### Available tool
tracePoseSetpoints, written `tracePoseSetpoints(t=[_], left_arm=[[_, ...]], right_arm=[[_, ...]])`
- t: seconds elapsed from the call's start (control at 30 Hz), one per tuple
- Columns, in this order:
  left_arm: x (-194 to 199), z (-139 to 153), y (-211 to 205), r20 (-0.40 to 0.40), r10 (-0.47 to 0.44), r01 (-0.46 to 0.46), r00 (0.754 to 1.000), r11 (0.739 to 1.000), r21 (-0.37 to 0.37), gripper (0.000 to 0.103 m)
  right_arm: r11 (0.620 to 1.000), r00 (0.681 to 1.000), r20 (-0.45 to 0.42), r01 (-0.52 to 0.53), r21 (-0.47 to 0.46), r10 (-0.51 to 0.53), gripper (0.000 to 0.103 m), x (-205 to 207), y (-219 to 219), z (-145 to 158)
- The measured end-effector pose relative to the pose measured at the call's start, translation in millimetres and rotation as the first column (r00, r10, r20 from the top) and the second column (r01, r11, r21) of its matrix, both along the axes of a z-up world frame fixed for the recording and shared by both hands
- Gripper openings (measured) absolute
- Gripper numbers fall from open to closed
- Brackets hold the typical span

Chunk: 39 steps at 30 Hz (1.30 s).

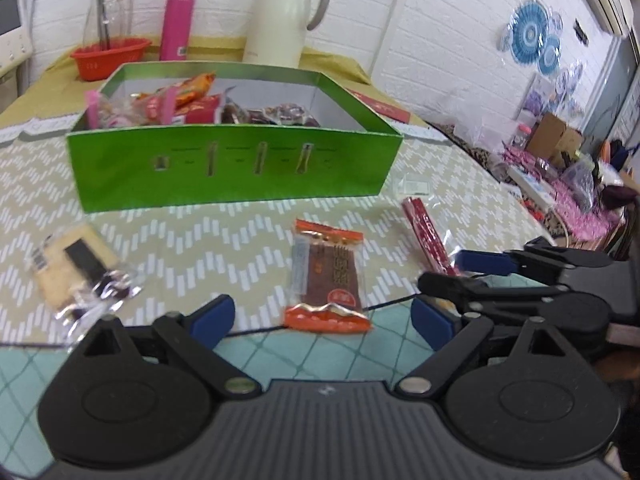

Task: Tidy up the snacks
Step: 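Grasp the brown cake packet with the left gripper while the right gripper grasps the red sausage sticks, then carry both packets into the green box and open both grippers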

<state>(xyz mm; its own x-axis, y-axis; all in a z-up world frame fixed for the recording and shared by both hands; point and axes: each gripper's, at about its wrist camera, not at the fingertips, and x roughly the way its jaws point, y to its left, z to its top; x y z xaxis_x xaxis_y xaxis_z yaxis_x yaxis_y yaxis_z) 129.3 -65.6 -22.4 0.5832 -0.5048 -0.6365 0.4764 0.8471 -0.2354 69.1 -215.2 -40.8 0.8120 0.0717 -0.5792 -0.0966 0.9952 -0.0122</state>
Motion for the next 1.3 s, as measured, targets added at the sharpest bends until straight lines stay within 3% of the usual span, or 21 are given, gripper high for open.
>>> tracePoseSetpoints(t=[0.13, 0.23, 0.37, 0.53, 0.67, 0.83, 1.1, 1.17, 1.23, 1.3], left_arm=[[14.1, -6.8, -29.2, 0.023, -0.038, 0.035, 0.999, 0.993, 0.114, 0.088], [18.1, -6.9, -43.7, 0.074, -0.065, 0.049, 0.995, 0.978, 0.202, 0.064], [22.9, -4.3, -46.2, 0.077, -0.095, 0.076, 0.992, 0.972, 0.22, 0.051], [23.4, -3.4, -41.6, 0.064, -0.103, 0.086, 0.993, 0.972, 0.217, 0.05], [22.8, -5.9, -44.0, 0.081, -0.112, 0.093, 0.99, 0.973, 0.21, 0.057], [25.5, -4.2, -41.7, 0.077, -0.096, 0.079, 0.992, 0.976, 0.201, 0.043], [23.7, -4.4, -40.9, 0.081, -0.072, 0.056, 0.994, 0.981, 0.188, 0.041], [24.4, -3.5, -40.0, 0.076, -0.066, 0.051, 0.995, 0.982, 0.181, 0.039], [24.9, -2.1, -38.7, 0.07, -0.061, 0.048, 0.996, 0.984, 0.173, 0.037], [24.6, -0.6, -36.9, 0.067, -0.06, 0.048, 0.996, 0.984, 0.169, 0.036]], right_arm=[[0.998, 1.0, 0.001, 0.006, 0.057, -0.006, 0.086, -5.8, -10.1, 1.4], [0.996, 1.0, -0.007, 0.005, 0.085, -0.005, 0.093, -6.0, -12.5, 2.4], [0.997, 1.0, -0.013, -0.011, 0.072, 0.012, 0.095, -1.8, -7.7, 2.0], [0.998, 1.0, -0.018, -0.02, 0.052, 0.021, 0.097, 7.2, -5.5, 1.6], [0.999, 1.0, -0.012, -0.021, 0.029, 0.022, 0.098, 9.6, -3.0, 0.3], [1.0, 1.0, -0.008, -0.019, 0.004, 0.019, 0.082, 9.6, -2.3, 0.3], [1.0, 1.0, 0.001, -0.007, -0.011, 0.007, 0.071, 10.3, 2.5, -0.3], [1.0, 1.0, 0.005, -0.008, -0.013, 0.008, 0.063, 9.8, 4.0, 1.3], [1.0, 1.0, 0.012, -0.008, -0.014, 0.008, 0.043, 9.8, 4.3, 6.6], [1.0, 1.0, 0.008, -0.017, 0.002, 0.017, 0.039, 10.5, 3.7, 11.2]])
